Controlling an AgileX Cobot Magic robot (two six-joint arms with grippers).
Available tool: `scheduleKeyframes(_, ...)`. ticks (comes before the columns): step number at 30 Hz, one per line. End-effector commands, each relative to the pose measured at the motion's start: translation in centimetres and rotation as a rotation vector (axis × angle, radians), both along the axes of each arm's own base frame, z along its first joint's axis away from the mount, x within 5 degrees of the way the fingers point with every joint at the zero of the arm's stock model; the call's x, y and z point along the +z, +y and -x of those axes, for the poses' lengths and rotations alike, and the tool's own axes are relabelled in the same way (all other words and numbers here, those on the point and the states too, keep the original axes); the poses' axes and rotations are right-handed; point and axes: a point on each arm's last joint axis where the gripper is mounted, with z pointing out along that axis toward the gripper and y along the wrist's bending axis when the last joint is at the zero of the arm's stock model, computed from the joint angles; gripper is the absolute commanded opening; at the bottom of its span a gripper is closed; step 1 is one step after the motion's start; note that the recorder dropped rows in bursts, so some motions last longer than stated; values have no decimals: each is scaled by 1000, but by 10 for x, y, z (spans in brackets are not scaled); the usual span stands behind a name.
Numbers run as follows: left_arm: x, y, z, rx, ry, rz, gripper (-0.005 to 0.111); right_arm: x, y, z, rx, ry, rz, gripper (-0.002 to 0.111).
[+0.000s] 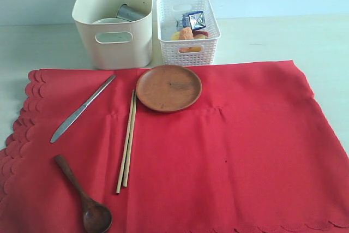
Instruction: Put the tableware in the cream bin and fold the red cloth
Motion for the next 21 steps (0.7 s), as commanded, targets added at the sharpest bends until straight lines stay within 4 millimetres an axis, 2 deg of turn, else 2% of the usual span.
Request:
scheduleKeyframes(1,-16,-4,-16,-2,131,81,0,0,-1,0,-7,-12,7,0)
scheduleKeyframes(8,-50,-15,-54,-145,468,75,0,0,-1,0,-7,-12,7,0)
scheduleKeyframes(16,-76,-24,-107,-258,640,109,0,0,-1,0,-7,-12,7,0)
scheduleKeyframes(19,-82,-26,-128,-305,696,94,5,0,-1,0,-7,-12,7,0)
scheduleKeyframes(21,-85,-26,-144,-329,720,84,13,0,-1,0,-7,-12,7,0)
